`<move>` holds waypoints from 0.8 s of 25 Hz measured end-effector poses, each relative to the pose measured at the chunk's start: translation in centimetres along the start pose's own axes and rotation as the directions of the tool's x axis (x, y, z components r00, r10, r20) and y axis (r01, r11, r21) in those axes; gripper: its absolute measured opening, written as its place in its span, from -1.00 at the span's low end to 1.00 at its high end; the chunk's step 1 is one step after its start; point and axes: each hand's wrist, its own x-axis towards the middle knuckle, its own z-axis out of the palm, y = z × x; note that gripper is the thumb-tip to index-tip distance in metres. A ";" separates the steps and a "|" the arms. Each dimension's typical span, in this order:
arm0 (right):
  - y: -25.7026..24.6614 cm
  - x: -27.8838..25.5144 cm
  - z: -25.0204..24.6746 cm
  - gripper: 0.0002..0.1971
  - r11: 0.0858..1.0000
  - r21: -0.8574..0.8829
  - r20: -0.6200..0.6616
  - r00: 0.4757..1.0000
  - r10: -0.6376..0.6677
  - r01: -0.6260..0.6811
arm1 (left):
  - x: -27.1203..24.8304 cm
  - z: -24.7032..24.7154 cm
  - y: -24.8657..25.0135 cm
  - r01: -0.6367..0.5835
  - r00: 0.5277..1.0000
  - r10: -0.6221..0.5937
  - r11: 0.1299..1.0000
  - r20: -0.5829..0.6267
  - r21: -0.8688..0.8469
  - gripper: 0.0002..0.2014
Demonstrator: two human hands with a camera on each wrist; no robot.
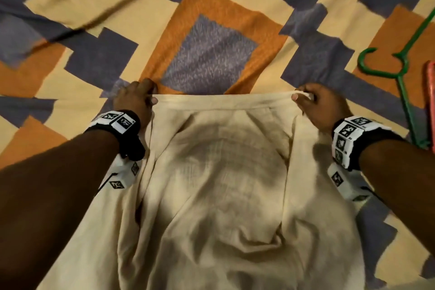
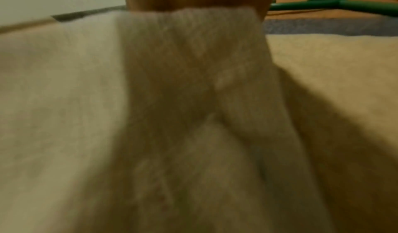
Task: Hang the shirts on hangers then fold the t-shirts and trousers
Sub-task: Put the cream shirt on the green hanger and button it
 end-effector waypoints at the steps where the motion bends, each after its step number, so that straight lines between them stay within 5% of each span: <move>1: -0.2 0.1 -0.8 -0.85 1.000 -0.007 0.015 1.000 -0.016 0.016 | 0.1 -0.4 0.3 -0.006 1.000 0.006 1.000 -0.002 -0.025 -0.86; 5: -1.1 -0.9 -2.3 -0.84 0.998 0.053 0.027 0.999 -0.029 0.028 | -2.2 -2.7 4.2 0.037 0.999 -0.033 0.984 -0.023 0.176 -0.76; 8: -0.6 -3.5 -3.2 -0.62 0.989 0.145 -0.086 0.996 0.038 -0.026 | -6.4 -3.3 10.5 -0.072 0.990 0.089 0.985 -0.108 0.155 -0.52; 12: 4.7 -6.5 -7.3 -0.65 0.996 -0.015 -0.243 0.966 0.084 -0.091 | -9.2 -1.3 22.2 -0.314 0.947 0.304 0.945 0.105 0.097 -0.32; 15: 9.3 -6.8 -9.8 -0.59 0.976 -0.127 -0.244 0.959 0.143 -0.178 | -8.4 2.2 27.0 -0.294 0.907 0.249 0.952 0.339 0.087 -0.10; 20: 14.5 -6.1 -8.8 -0.51 0.958 -0.061 -0.338 0.909 0.243 -0.279 | -7.5 6.8 26.9 -0.210 0.944 0.171 0.971 0.282 0.115 0.00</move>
